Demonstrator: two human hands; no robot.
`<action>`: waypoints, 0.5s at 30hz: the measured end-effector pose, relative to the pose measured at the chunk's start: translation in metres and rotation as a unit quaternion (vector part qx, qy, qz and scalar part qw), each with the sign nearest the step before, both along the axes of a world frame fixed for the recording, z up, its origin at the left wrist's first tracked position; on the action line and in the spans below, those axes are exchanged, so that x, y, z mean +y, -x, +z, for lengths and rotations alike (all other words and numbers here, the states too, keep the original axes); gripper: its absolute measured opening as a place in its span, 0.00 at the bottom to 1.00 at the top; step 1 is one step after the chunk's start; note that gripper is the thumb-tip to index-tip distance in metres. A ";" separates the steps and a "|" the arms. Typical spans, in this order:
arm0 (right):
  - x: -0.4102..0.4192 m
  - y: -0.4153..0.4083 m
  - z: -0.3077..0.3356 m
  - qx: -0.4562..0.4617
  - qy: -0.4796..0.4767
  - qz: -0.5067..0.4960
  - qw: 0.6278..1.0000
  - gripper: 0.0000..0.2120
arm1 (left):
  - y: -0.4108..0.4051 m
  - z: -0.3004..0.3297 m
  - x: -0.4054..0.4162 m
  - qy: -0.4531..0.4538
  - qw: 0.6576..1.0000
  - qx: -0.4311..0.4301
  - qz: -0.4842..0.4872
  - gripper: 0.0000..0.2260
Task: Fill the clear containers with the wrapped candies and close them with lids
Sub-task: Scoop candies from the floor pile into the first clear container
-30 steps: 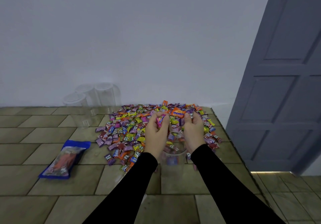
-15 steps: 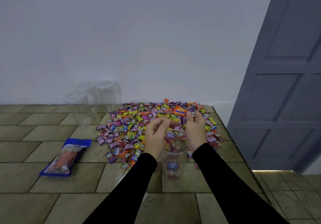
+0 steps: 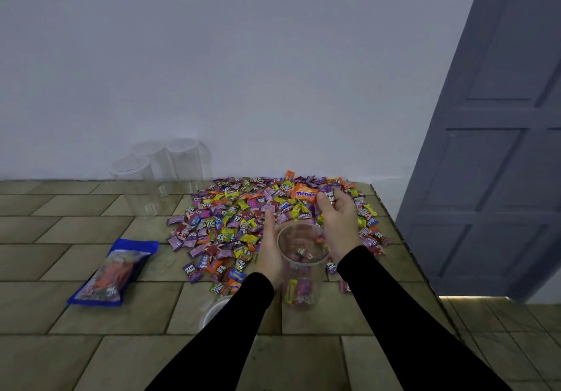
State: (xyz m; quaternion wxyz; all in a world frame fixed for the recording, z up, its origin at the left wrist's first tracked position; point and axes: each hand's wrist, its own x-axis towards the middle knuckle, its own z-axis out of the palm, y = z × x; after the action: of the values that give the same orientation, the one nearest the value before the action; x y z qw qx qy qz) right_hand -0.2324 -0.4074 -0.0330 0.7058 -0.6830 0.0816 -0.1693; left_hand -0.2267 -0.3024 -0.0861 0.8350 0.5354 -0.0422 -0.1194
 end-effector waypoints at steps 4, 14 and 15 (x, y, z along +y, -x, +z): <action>0.004 0.002 0.000 -0.028 0.087 -0.007 0.996 0.05 | -0.005 -0.003 -0.001 -0.003 1.000 0.001 0.025 0.37; 0.012 -0.003 -0.005 -0.083 0.137 -0.003 0.987 0.10 | -0.010 -0.002 -0.002 0.009 0.998 0.034 0.056 0.35; 0.012 -0.003 -0.006 -0.083 0.128 0.007 0.988 0.10 | -0.011 -0.002 -0.001 0.009 0.998 0.032 0.052 0.35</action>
State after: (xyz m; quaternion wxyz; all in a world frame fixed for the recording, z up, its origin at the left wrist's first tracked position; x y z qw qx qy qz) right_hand -0.2290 -0.3952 -0.0388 0.6179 -0.7520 -0.0049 -0.2297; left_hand -0.2156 -0.3035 -0.0877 0.8458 0.5253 0.0112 -0.0928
